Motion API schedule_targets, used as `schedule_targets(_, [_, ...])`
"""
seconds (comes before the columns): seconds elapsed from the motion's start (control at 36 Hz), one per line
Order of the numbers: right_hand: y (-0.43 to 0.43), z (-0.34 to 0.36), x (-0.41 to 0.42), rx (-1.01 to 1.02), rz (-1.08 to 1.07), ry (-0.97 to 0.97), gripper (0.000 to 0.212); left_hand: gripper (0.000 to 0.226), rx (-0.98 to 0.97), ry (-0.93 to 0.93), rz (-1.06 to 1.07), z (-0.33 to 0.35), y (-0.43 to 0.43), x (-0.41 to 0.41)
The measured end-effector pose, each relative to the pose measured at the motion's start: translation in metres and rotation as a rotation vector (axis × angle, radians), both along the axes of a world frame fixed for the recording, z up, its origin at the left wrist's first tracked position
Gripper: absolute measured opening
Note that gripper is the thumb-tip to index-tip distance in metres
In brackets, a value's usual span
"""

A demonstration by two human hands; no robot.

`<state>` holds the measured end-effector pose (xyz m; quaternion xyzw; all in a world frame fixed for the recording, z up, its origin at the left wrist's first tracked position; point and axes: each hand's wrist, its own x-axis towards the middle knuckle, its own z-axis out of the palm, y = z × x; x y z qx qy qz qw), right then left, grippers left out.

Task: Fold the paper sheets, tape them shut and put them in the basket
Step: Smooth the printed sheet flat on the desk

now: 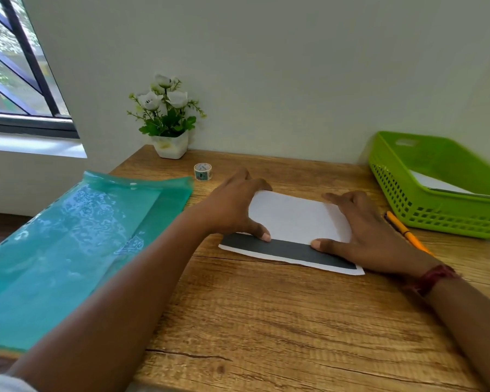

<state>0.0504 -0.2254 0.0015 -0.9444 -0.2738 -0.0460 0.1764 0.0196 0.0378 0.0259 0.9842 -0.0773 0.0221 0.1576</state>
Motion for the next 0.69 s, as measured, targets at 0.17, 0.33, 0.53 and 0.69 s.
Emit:
schedule_targets(0.17, [-0.001, -0.002, 0.005, 0.181, -0.003, -0.149, 0.103, 0.083, -0.025, -0.155, -0.004, 0.004, 0.001, -0.002])
schedule_targets(0.33, [-0.001, 0.001, 0.008, 0.278, -0.015, -0.301, 0.073, 0.047, -0.028, -0.313, 0.042, 0.008, 0.003, -0.001])
schedule_targets(0.53, [-0.005, 0.001, 0.012, 0.361, 0.038, -0.456, 0.044, 0.036, -0.026, -0.318, 0.047, 0.013, 0.004, -0.006])
schedule_targets(0.69, [-0.008, 0.0, 0.012, 0.338, 0.09, -0.448, 0.019, 0.027, 0.034, -0.3, 0.027, 0.019, 0.006, -0.009])
